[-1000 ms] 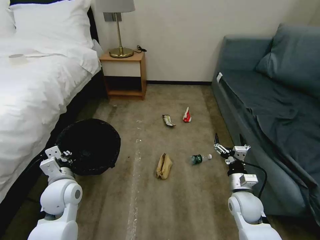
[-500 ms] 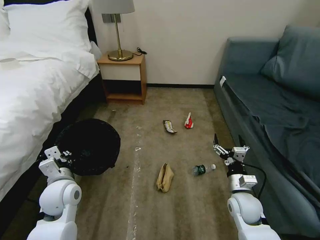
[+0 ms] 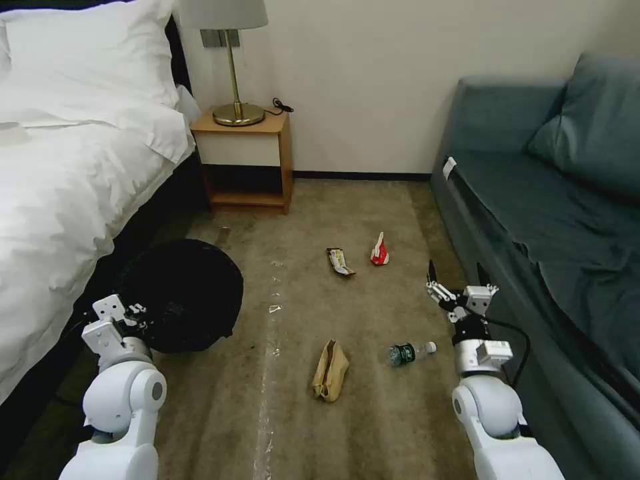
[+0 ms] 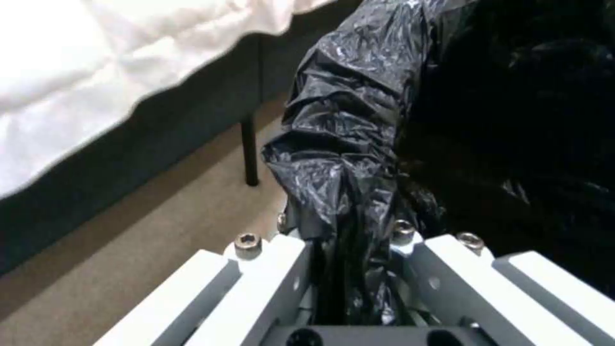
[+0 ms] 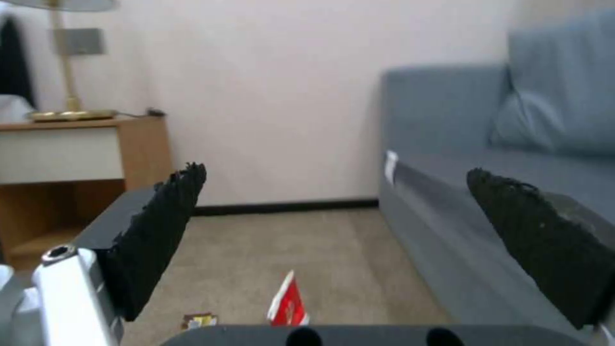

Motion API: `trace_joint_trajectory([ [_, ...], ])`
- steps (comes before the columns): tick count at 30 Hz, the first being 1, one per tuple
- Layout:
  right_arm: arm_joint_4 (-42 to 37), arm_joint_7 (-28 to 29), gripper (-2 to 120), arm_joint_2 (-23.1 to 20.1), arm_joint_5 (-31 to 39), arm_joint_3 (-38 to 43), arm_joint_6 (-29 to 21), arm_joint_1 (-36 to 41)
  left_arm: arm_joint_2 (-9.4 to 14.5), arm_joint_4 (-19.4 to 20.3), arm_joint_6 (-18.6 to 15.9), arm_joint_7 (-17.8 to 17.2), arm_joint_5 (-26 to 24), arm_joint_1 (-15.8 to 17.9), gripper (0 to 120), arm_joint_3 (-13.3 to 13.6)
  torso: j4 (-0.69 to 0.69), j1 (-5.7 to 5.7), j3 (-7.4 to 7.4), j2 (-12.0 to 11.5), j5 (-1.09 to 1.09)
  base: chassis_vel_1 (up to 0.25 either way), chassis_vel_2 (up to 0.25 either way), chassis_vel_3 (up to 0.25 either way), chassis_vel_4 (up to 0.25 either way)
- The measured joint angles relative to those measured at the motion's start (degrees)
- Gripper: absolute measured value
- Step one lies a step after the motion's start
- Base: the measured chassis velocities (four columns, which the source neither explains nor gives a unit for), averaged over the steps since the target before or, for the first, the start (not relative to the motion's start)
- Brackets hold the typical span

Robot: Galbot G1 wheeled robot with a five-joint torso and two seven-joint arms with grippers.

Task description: Pick up the trash bin, then pick up the garbage on the floor and place it into the trash bin.

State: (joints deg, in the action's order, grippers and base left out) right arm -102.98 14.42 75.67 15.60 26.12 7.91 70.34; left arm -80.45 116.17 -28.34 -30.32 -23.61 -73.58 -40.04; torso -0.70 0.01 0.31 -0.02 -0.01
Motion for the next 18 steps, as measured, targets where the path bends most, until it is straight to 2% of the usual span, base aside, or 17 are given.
trace_joint_trajectory([
  [1, 0.0, 2.5, 100, 0.0, 2.7, -1.3, -2.1, -1.2, -0.2, -0.3, -0.1, 0.0, 0.3, 0.2, 2, 0.3, 0.01, 0.00, 0.00, 0.0, -0.01, 0.000, 0.000, 0.000, 0.000],
  [2, 0.0, 2.5, 100, 0.0, 2.7, -1.3, -2.1, -1.2, -0.2, -0.3, -0.1, 0.0, 0.3, 0.2, 2, 0.3, 0.01, 0.00, 0.00, 0.0, -0.01, 0.000, 0.000, 0.000, 0.000],
  [4, -0.1, 8.9, 100, -0.1, 11.2, -4.9, -8.8, -4.4, -0.7, -1.1, -0.1, 0.0, 1.2, 0.5, 2, 1.1, 0.01, 0.00, 0.01, 0.0, 0.00, 0.000, 0.000, 0.000, 0.000],
  [5, -0.1, 8.9, 100, -0.1, 11.2, -4.9, -8.8, -4.4, -0.7, -1.1, -0.1, 0.0, 1.2, 0.5, 2, 1.1, 0.01, 0.00, 0.01, 0.0, 0.00, 0.000, 0.000, 0.000, 0.000],
  [7, 0.1, 14.7, 100, 0.6, 16.8, -8.2, -13.5, -7.2, -1.1, -1.3, -0.2, 0.0, 1.9, 0.6, 2, 1.8, 0.01, 0.01, 0.01, 0.0, -0.01, 0.000, 0.000, 0.000, 0.000],
  [8, 0.1, 14.7, 100, 0.6, 16.8, -8.2, -13.5, -7.2, -1.1, -1.3, -0.2, 0.0, 1.9, 0.6, 2, 1.8, 0.01, 0.01, 0.01, 0.0, -0.01, 0.000, 0.000, 0.000, 0.000],
  [10, 0.2, 22.7, 100, 2.3, 22.8, -10.7, -19.4, -9.9, -1.3, -1.4, -0.3, 0.0, 2.5, 0.7, 2, 2.1, 0.02, 0.00, 0.01, 0.0, -0.01, 0.000, 0.000, 0.000, 0.000],
  [11, 0.2, 22.7, 100, 2.3, 22.8, -10.7, -19.4, -9.9, -1.3, -1.4, -0.3, 0.0, 2.5, 0.7, 2, 2.1, 0.02, 0.00, 0.01, 0.0, -0.01, 0.000, 0.000, 0.000, 0.000],
  [13, 0.5, 31.3, 100, 3.8, 29.2, -12.0, -26.0, -11.8, -1.3, -1.5, -0.4, -0.1, 2.7, 0.7, 2, 2.1, 0.02, 0.00, 0.01, 0.0, -0.01, 0.000, 0.000, 0.000, 0.000],
  [14, 0.5, 31.3, 100, 3.8, 29.2, -12.0, -26.0, -11.8, -1.3, -1.5, -0.4, -0.1, 2.7, 0.7, 2, 2.1, 0.02, 0.00, 0.01, 0.0, -0.01, 0.000, 0.000, 0.000, 0.000],
  [15, 1.3, 35.1, 100, 4.6, 32.5, -12.3, -28.5, -12.8, -1.4, -1.5, -0.4, -0.1, 2.9, 0.6, 2, 2.1, 0.02, 0.00, 0.01, 0.0, -0.01, 0.000, 0.000, 0.000, 0.000],
  [16, 1.3, 35.1, 100, 4.6, 32.5, -12.3, -28.5, -12.8, -1.4, -1.5, -0.4, -0.1, 2.9, 0.6, 2, 2.1, 0.02, 0.00, 0.01, 0.0, -0.01, 0.000, 0.000, 0.000, 0.000],
  [18, 3.3, 40.0, 100, 6.7, 36.8, -12.2, -31.1, -13.8, -1.5, -1.7, -0.4, -0.1, 3.1, 0.2, 2, 1.9, 0.02, 0.00, 0.01, 0.0, 0.00, 0.000, 0.000, 0.000, 0.000],
])
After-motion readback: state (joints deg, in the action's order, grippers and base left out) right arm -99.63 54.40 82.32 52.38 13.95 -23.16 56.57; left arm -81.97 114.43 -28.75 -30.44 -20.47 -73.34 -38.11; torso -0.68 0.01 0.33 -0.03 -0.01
